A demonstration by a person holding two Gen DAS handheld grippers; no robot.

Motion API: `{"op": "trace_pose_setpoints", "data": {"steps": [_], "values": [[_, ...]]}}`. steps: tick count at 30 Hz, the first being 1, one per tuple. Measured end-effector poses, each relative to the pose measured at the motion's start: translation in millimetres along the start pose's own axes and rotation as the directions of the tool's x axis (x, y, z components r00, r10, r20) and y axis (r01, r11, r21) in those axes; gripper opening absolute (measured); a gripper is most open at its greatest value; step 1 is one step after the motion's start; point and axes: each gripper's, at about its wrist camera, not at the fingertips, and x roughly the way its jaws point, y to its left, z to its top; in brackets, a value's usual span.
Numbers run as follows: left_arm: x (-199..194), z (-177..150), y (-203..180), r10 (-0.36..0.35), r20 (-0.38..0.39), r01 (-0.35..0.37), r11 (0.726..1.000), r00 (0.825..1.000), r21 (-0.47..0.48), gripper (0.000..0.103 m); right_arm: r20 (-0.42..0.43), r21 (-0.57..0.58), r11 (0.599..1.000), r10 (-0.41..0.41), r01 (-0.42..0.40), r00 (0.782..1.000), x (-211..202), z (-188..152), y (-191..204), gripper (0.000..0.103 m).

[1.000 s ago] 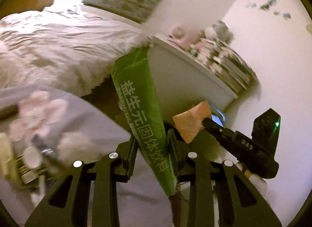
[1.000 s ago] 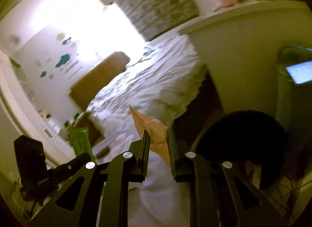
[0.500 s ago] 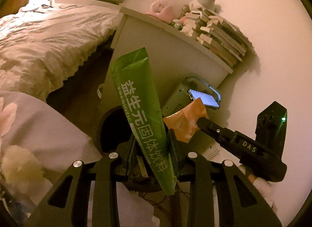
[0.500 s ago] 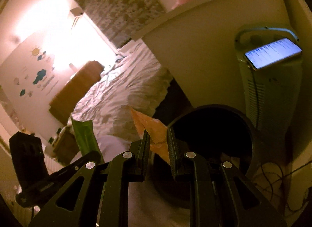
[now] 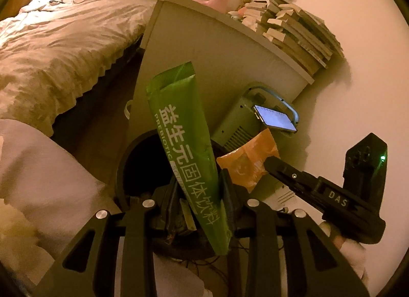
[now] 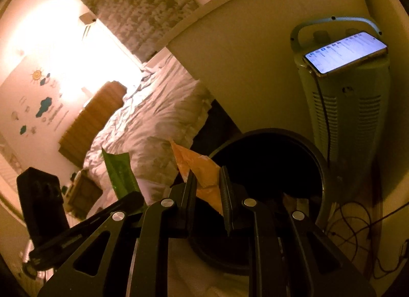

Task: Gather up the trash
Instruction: 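Open both tools to drop the pouch and wrapper into the bin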

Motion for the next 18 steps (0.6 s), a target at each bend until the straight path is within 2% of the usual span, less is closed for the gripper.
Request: {"op": "trace_pose_setpoints", "data": {"steps": [1,3,5,6,8,9,10,18], "values": [[1.6,0.7,-0.8,0.004,-0.003,-0.004,1.0,1.0,0.004,0.038,-0.001,0.002,1.0,-0.005,0.005,1.0,-0.2,0.3,0.2,0.019],[4.2,1.9,-2.9,0.017,-0.005,-0.017,1.0,1.0,0.02,0.066,-0.002,0.005,1.0,-0.022,0.022,1.0,1.2,0.9,-0.9,0.02],[3.3,2.0,-5.8,0.033,0.007,-0.033,0.999,0.999,0.039,0.076,-0.009,0.01,1.0,-0.027,0.027,1.0,4.0,3.2,-2.8,0.025],[1.7,2.1,-7.8,0.039,0.015,-0.039,0.998,0.999,0.051,0.077,-0.01,0.013,0.999,-0.034,0.034,0.999,4.3,3.1,-2.9,0.029],[0.1,2.2,-9.2,0.04,0.014,-0.041,0.997,0.999,0.062,0.078,0.0,0.022,0.999,-0.047,0.047,0.999,2.6,2.1,-3.3,0.054],[-1.9,1.8,-9.2,0.041,0.015,-0.042,0.997,0.999,0.061,0.078,0.005,0.028,0.999,-0.046,0.046,0.999,1.7,2.3,-3.8,0.057],[-3.2,1.5,-7.9,0.04,0.015,-0.041,0.997,0.999,0.06,0.078,0.008,0.034,0.999,-0.041,0.04,0.999,1.3,1.7,-3.5,0.059],[-35.1,-9.2,5.3,0.059,0.046,-0.059,0.998,0.997,0.012,0.078,-0.012,-0.002,1.0,-0.014,0.014,1.0,6.9,-5.6,9.4,0.059]]}}
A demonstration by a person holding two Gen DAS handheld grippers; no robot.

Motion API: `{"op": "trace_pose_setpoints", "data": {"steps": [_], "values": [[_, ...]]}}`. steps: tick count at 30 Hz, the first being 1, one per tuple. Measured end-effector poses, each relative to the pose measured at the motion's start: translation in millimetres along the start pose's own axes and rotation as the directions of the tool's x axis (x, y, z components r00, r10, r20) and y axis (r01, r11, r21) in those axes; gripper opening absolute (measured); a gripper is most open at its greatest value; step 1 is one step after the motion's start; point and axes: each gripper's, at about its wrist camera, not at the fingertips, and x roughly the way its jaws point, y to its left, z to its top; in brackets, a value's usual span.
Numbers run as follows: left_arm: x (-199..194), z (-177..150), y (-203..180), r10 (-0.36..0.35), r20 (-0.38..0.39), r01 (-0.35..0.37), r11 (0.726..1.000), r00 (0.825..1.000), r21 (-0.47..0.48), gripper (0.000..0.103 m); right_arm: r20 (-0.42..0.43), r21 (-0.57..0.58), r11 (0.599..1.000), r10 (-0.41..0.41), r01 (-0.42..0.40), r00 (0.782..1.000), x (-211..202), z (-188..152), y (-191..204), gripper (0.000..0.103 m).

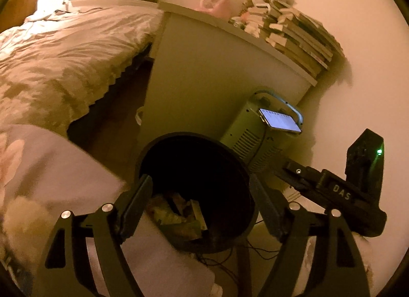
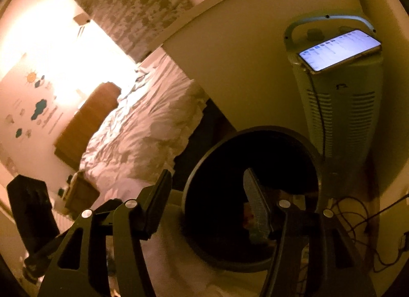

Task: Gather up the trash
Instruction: 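Open both tools to drop the pouch and wrapper into the bin, then grasp the beige snack bag with the left tool while the right tool grasps the white fluffy item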

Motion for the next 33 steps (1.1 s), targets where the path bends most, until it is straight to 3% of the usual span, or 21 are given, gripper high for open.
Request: {"op": "trace_pose_setpoints", "data": {"steps": [5,11,15,16,18,21,27,33], "values": [[-39.0,-11.1,27.2,0.043,0.051,-0.039,0.996,0.998,-0.08,0.078,-0.052,-0.052,0.998,0.035,-0.038,0.998,13.2,-12.7,28.8,0.059],[-100.8,-27.0,84.7,0.161,0.117,-0.133,0.967,0.98,-0.217,0.078,-0.133,-0.146,0.983,0.092,-0.111,0.987,34.3,-33.7,82.5,0.059],[-147.1,-44.1,136.1,0.274,0.146,-0.212,0.917,0.951,-0.337,0.078,-0.199,-0.217,0.963,0.115,-0.158,0.973,50.3,-48.8,121.3,0.06],[-156.0,-48.8,149.6,0.295,0.144,-0.226,0.902,0.944,-0.367,0.078,-0.216,-0.235,0.957,0.121,-0.172,0.969,55.0,-52.6,132.9,0.068],[-170.4,-58.2,174.3,0.332,0.136,-0.249,0.872,0.933,-0.421,0.078,-0.241,-0.263,0.944,0.136,-0.2,0.961,61.4,-59.6,152.8,0.071],[-181.2,-70.1,204.6,0.365,0.096,-0.277,0.831,0.926,-0.483,0.078,-0.281,-0.315,0.921,0.139,-0.228,0.95,74.2,-70.1,181.6,0.071],[-179.0,-93.3,245.5,0.347,0.023,-0.278,0.787,0.938,-0.551,0.078,-0.357,-0.387,0.888,0.105,-0.249,0.928,111.5,-89.5,225.7,0.074],[-167.6,-107.4,265.2,0.277,-0.009,-0.229,0.775,0.961,-0.589,0.078,-0.408,-0.461,0.855,0.033,-0.237,0.912,144.0,-114.2,251.4,0.074]]}}
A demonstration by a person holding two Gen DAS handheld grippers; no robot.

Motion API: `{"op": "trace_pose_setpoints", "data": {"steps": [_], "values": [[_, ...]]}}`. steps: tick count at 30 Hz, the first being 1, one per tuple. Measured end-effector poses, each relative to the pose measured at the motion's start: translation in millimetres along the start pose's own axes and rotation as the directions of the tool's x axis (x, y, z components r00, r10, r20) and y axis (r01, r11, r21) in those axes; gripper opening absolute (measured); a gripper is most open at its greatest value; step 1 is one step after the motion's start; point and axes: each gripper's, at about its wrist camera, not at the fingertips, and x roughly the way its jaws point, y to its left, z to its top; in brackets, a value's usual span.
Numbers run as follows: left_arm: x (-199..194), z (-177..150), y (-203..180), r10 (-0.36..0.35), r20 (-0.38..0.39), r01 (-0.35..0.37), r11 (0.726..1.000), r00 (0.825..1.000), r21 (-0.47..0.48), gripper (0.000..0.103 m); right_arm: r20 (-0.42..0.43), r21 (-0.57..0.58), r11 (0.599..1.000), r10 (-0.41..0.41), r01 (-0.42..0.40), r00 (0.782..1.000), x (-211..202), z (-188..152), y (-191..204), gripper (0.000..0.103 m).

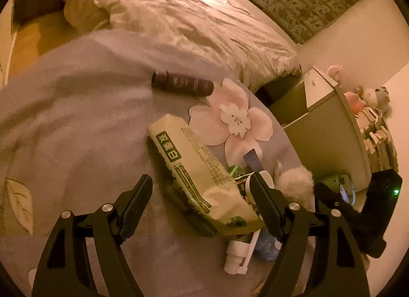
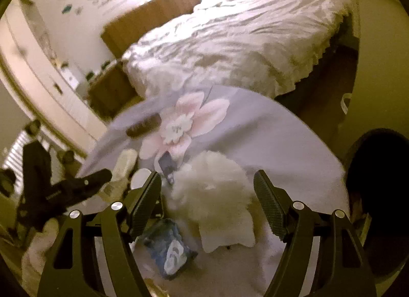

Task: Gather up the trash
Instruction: 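Grasp the beige snack bag with the left tool while the right tool grasps the white fluffy item, then carry the beige bag and white fluffy item over the black bin with both tools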

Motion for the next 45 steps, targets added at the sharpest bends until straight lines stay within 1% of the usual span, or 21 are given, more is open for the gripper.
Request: {"op": "trace_pose_setpoints", "data": {"steps": [4,5,6,8,9,10,11,14,15,16,17,18,19,21,22,28,31,35,37,44,45], "values": [[6.3,1.7,2.4,-0.008,-0.006,0.008,1.0,1.0,-0.009,0.074,-0.032,-0.005,1.0,-0.022,0.022,0.999,15.7,-6.1,0.5,0.074],[7.3,2.6,2.6,-0.009,-0.011,0.009,1.0,1.0,-0.006,0.064,-0.039,-0.009,1.0,-0.026,0.025,0.999,18.6,-7.8,1.2,0.074],[9.3,2.9,3.2,-0.02,-0.02,0.02,1.0,1.0,-0.007,0.062,-0.042,-0.012,1.0,-0.029,0.028,0.999,21.3,-8.1,2.4,0.074],[9.3,3.0,5.2,-0.026,-0.02,0.026,1.0,0.999,-0.009,0.058,-0.056,-0.024,0.999,-0.042,0.041,0.998,27.3,-9.9,4.0,0.06],[10.3,3.6,4.7,-0.03,-0.019,0.03,0.999,0.999,-0.012,0.057,-0.057,-0.029,0.999,-0.047,0.046,0.997,27.6,-11.5,4.1,0.058],[10.1,3.2,5.7,-0.035,-0.018,0.035,0.999,0.999,-0.015,0.057,-0.055,-0.031,0.998,-0.05,0.048,0.997,27.7,-11.9,4.0,0.052],[10.4,3.2,5.2,-0.038,-0.017,0.038,0.999,0.999,-0.016,0.055,-0.053,-0.028,0.999,-0.046,0.045,0.998,27.4,-12.1,3.6,0.049],[5.9,1.2,4.2,-0.044,0.0,0.044,0.999,0.999,-0.016,0.048,-0.034,-0.016,0.999,-0.039,0.038,0.999,22.7,-12.5,2.0,0.044],[2.9,0.6,3.1,-0.043,0.01,0.043,0.999,0.999,-0.013,0.043,-0.025,-0.012,0.999,-0.036,0.036,0.999,20.0,-12.7,1.2,0.043],[0.3,0.4,1.7,-0.034,0.019,0.034,0.999,0.999,-0.008,0.024,-0.01,-0.005,1.0,-0.03,0.03,0.999,14.8,-13.1,0.7,0.043],[-2.6,0.6,1.4,-0.033,0.025,0.033,0.999,0.999,-0.004,0.013,0.0,-0.001,1.0,-0.027,0.027,1.0,11.8,-13.0,0.3,0.042],[-7.6,0.3,1.8,-0.064,0.033,0.064,0.998,0.997,-0.015,0.012,0.02,0.007,1.0,-0.022,0.022,1.0,4.7,-13.4,-0.3,0.042],[-12.8,0.2,-0.5,-0.068,0.046,0.068,0.998,0.997,-0.009,0.011,0.038,0.013,1.0,-0.017,0.017,0.999,-2.0,-13.2,-0.9,0.042],[-26.3,-0.7,-10.6,-0.055,0.087,0.052,0.998,0.995,0.036,0.01,0.068,0.023,1.0,-0.008,0.007,0.998,-14.4,-12.2,-1.5,0.042],[-33.3,-1.3,-16.8,-0.064,0.103,0.058,0.997,0.993,0.059,0.01,0.091,0.028,1.0,0.0,-0.003,0.996,-23.8,-11.9,-1.9,0.042],[-57.0,-7.2,-48.8,-0.067,0.155,0.045,0.989,0.986,0.144,0.009,0.172,0.041,0.999,0.019,-0.026,0.985,-63.8,-10.4,-4.2,0.042],[-64.4,-11.2,-70.7,-0.088,0.166,0.054,0.979,0.982,0.195,0.009,0.21,0.051,0.998,0.022,-0.033,0.978,-84.9,-12.2,-9.4,0.042],[-67.4,-19.6,-110.5,-0.122,0.163,0.07,0.953,0.979,0.294,0.009,0.258,0.075,0.997,0.009,-0.03,0.966,-112.1,-14.5,-21.5,0.042],[-65.0,-24.5,-134.3,-0.148,0.153,0.087,0.935,0.977,0.344,0.009,0.284,0.092,0.996,-0.004,-0.023,0.959,-126.9,-15.1,-31.5,0.042],[-41.9,-43.5,-204.9,-0.22,0.079,0.16,0.872,0.972,0.462,0.009,0.357,0.186,0.982,-0.088,0.022,0.93,-174.6,-25.4,-80.3,0.042],[-35.9,-47.8,-218.4,-0.231,0.063,0.173,0.858,0.971,0.483,0.009,0.362,0.199,0.98,-0.1,0.028,0.927,-179.0,-27.6,-86.4,0.042]]}}
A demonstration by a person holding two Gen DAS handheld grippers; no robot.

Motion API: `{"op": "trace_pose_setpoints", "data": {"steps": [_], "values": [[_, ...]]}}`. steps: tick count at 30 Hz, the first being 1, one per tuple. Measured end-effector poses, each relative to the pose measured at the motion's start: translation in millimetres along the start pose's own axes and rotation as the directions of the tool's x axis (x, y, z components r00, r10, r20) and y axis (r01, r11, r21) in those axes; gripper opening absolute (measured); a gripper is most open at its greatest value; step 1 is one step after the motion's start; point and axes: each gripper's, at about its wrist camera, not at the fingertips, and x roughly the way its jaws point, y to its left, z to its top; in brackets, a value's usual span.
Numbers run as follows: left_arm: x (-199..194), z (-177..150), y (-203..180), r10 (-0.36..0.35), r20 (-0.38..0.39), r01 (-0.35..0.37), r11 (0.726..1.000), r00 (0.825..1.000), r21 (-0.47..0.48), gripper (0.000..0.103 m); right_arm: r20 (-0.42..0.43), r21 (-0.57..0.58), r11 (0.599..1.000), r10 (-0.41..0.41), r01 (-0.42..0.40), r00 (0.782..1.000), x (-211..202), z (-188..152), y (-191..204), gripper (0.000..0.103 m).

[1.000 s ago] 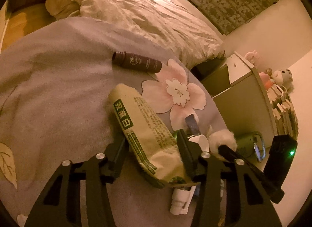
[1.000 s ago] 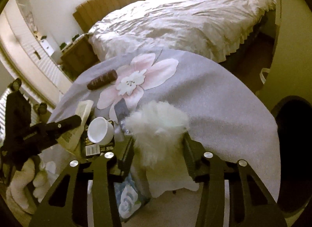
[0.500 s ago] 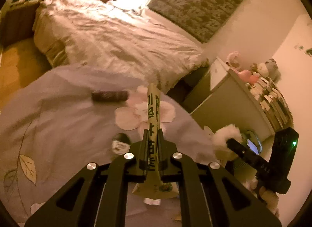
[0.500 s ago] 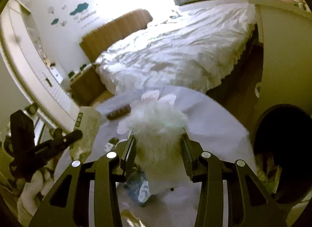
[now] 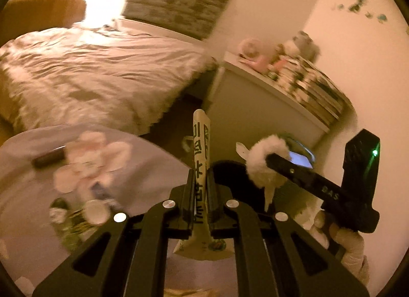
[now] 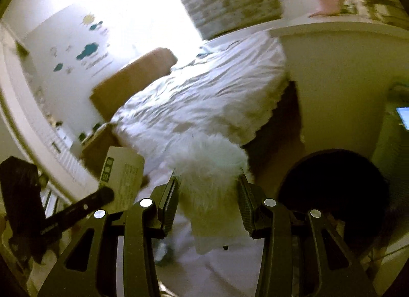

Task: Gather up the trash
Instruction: 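Carry the beige bag and white fluffy item over the black bin with both tools, then open both tools to drop the bag and fluffy item into the bin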

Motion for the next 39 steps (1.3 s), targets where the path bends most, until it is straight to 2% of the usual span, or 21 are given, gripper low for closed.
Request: {"op": "trace_pose_setpoints", "data": {"steps": [6,17,27,39], "values": [[37.3,-0.8,-49.3,-0.057,-0.044,0.061,0.994,0.997,0.086,0.009,0.039,0.091,0.993,-0.072,0.068,0.997,-25.0,3.2,-55.3,0.042],[81.4,-2.2,-98.4,-0.097,-0.098,0.113,0.978,0.99,0.177,0.009,0.038,0.197,0.968,-0.169,0.159,0.985,-39.9,-5.7,-131.3,0.042],[111.0,-3.1,-117.6,-0.101,-0.139,0.128,0.971,0.985,0.203,0.009,0.01,0.257,0.946,-0.209,0.199,0.978,-25.6,-16.4,-161.7,0.042],[144.4,-7.4,-128.4,-0.108,-0.196,0.147,0.97,0.975,0.194,0.009,-0.017,0.294,0.932,-0.215,0.211,0.976,-16.2,-24.6,-177.0,0.043]]}}
